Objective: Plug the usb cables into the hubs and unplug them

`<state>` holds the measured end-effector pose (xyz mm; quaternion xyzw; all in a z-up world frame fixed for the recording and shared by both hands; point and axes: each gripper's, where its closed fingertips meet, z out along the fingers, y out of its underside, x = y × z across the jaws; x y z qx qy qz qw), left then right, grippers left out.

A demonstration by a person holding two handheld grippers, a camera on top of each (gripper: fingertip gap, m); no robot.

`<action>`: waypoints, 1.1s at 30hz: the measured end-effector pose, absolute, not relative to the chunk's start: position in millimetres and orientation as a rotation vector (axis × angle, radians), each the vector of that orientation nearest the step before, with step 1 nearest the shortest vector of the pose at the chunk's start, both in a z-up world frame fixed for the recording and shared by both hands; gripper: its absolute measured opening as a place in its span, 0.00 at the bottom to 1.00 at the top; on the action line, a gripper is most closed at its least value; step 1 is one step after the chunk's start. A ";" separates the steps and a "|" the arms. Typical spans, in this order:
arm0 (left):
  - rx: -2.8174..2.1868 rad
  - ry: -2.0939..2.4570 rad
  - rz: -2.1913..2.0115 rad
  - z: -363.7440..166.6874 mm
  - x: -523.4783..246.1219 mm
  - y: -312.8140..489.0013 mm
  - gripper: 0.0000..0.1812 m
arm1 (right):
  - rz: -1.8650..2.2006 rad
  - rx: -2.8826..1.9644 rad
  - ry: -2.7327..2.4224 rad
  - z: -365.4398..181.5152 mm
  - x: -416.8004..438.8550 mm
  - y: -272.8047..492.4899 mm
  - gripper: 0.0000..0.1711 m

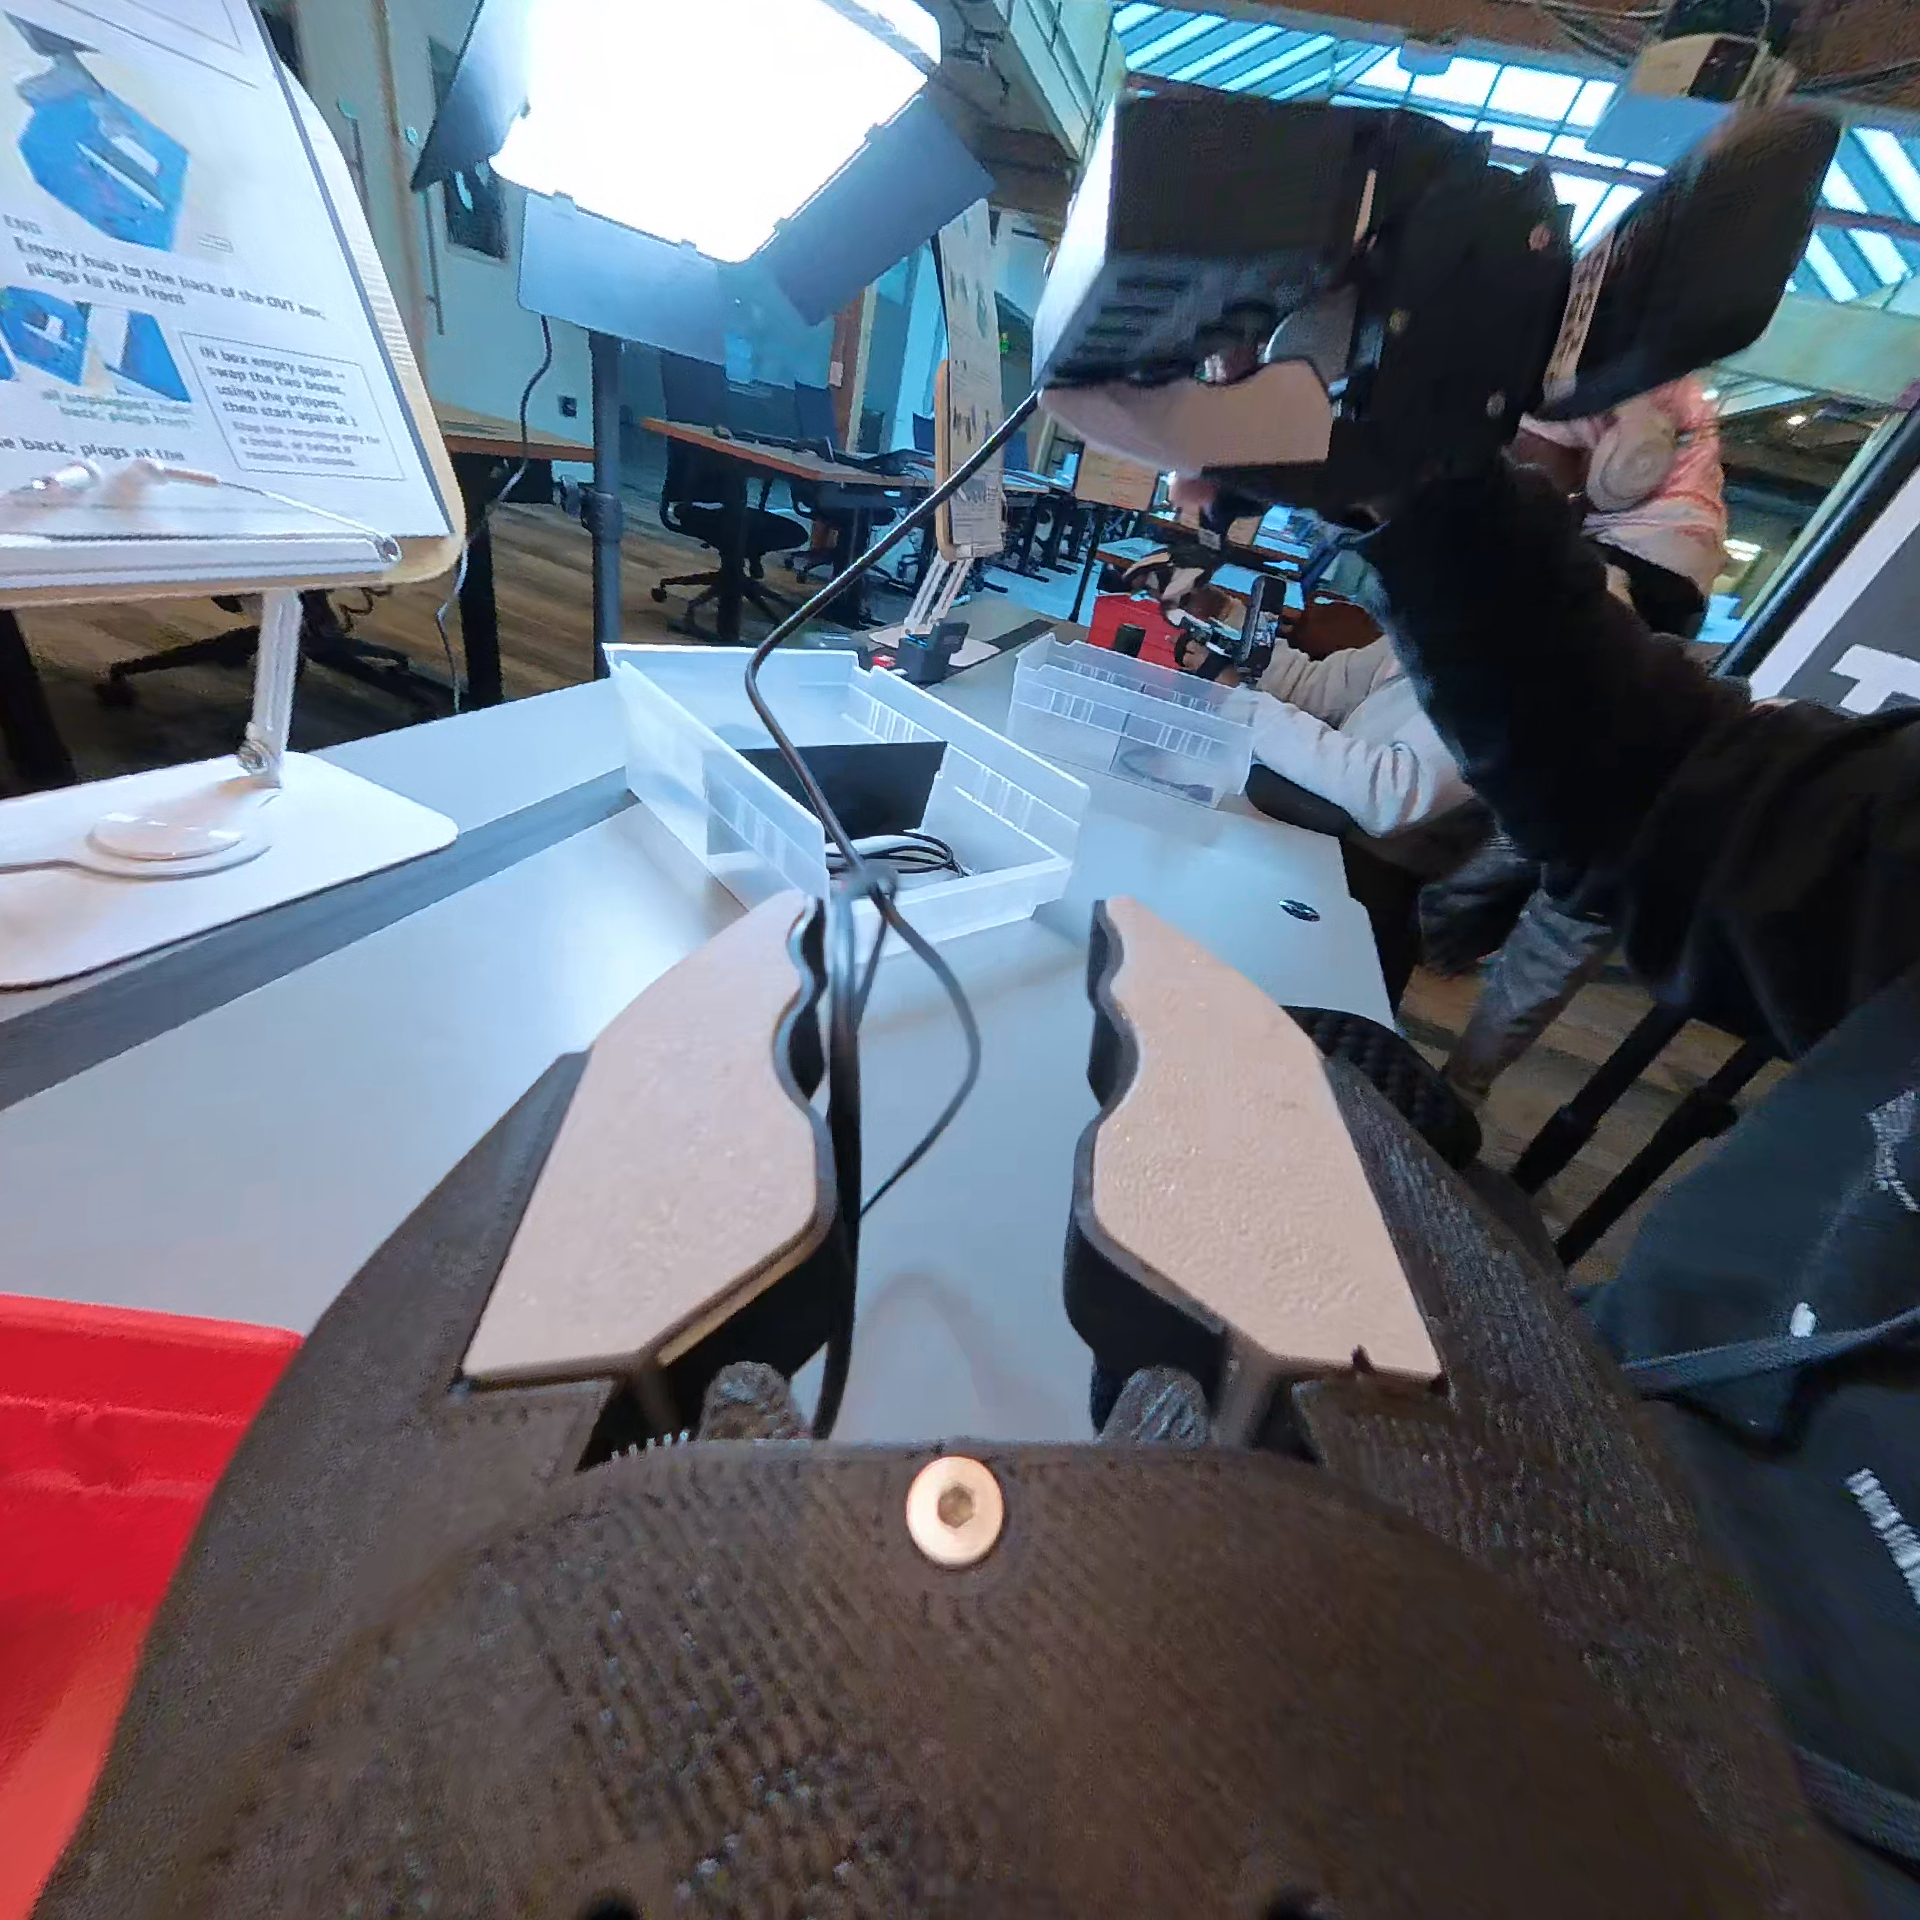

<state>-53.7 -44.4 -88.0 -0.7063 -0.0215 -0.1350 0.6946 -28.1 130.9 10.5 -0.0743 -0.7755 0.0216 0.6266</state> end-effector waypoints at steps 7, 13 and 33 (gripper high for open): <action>-1.654 -0.035 -0.195 -98.4 -52.6 -36.9 0.11 | 0.528 -0.224 -2.142 -43.2 -3.3 85.6 0.15; -1.901 -0.017 -0.146 -142.8 -58.9 -36.2 0.18 | 0.625 -0.174 -2.488 -142.5 24.8 43.9 0.16; -2.332 0.406 0.103 -262.8 -51.2 23.1 0.08 | 0.828 -0.346 -2.580 -230.0 74.8 42.8 0.15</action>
